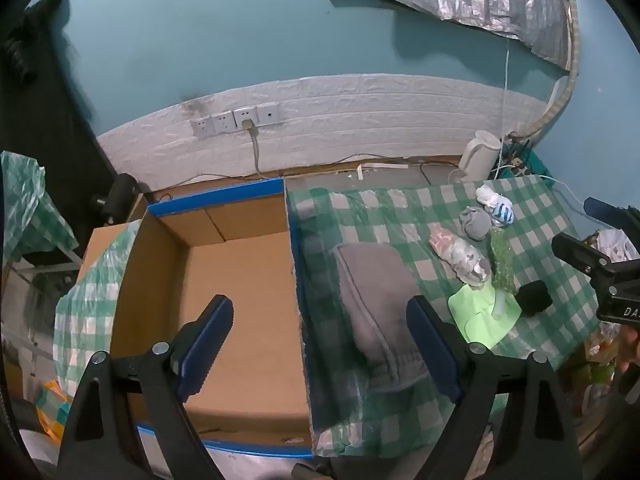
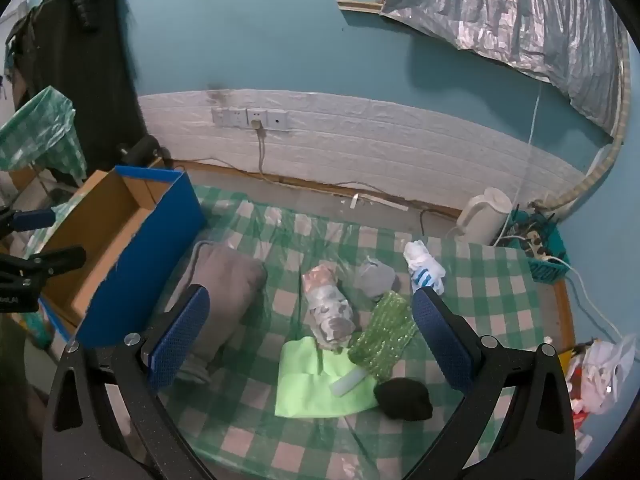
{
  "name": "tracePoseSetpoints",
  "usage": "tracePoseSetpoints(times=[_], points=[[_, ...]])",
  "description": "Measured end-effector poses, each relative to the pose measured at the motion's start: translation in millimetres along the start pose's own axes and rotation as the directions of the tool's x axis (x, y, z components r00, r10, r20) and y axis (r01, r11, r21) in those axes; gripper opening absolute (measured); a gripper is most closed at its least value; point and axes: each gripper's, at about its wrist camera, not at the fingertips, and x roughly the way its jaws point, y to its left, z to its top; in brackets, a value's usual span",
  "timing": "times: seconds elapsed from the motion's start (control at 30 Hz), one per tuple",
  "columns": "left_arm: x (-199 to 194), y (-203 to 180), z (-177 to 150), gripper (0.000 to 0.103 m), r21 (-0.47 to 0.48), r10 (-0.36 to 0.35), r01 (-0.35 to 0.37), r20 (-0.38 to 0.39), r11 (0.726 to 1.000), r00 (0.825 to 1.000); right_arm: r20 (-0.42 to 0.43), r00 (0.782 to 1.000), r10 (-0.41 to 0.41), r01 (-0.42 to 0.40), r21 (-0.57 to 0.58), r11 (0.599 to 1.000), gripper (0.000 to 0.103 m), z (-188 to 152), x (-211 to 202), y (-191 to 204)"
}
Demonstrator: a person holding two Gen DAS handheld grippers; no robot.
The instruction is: Organize soft objects
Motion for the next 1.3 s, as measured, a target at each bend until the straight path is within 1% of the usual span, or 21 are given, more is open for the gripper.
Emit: tracePoseSetpoints(times=[0.03, 0.17, 0.2, 0.47, 0.67, 1.2, 1.3], points=[[-0.4, 0.6, -0.4, 0.089, -0.009, -0.011, 0.011, 0.010, 1.000, 1.000, 0.002, 1.000, -0.006, 0.006, -0.004, 1.000, 0.101, -0.1, -0.6, 0.5], [-3.3, 2.5, -2.4, 0.089, -0.001, -0.009, 0.009, 0.017, 1.000, 1.000, 0.005, 1.000, -0.007, 0.007, -0.004, 1.000, 0.101, -0.1, -2.5, 1.1], [-0.5, -0.7, -0.2, 0.089, 0.000, 0.005, -0.005, -0.003, 1.000, 1.000, 0.004, 1.000, -0.007, 0.007, -0.002, 1.000, 0.101, 0.0, -2.9, 1.0], [3.6, -2.0, 0.8, 0.089, -0.005, 0.006, -0.006, 0.000, 1.000, 1.000, 0.005, 1.000, -0.011, 0.011, -0.003, 1.000, 0.101, -2.5, -2.3, 2.8], [-6.5, -1.5, -0.2, 0.089, 0.004, 0.005, -0.006, 0.024, 1.000, 1.000, 0.011, 1.000, -0.013, 0.013, -0.007, 1.000, 0.101, -0.3, -7.2, -2.8], [-5.0, -4.2, -5.0, 0.089, 0.004, 0.002, -0.002, 0.010, 1.000, 1.000, 0.007, 1.000, -0.009, 0.009, 0.004, 1.000, 0.101, 1.6, -10.9, -8.3], [-5.1, -4.7, -5.0, 0.089, 0.005, 0.002, -0.002, 0.012, 1.000, 1.000, 0.005, 1.000, -0.018, 0.018, -0.001, 1.000, 0.101, -2.2, -9.3, -5.4]])
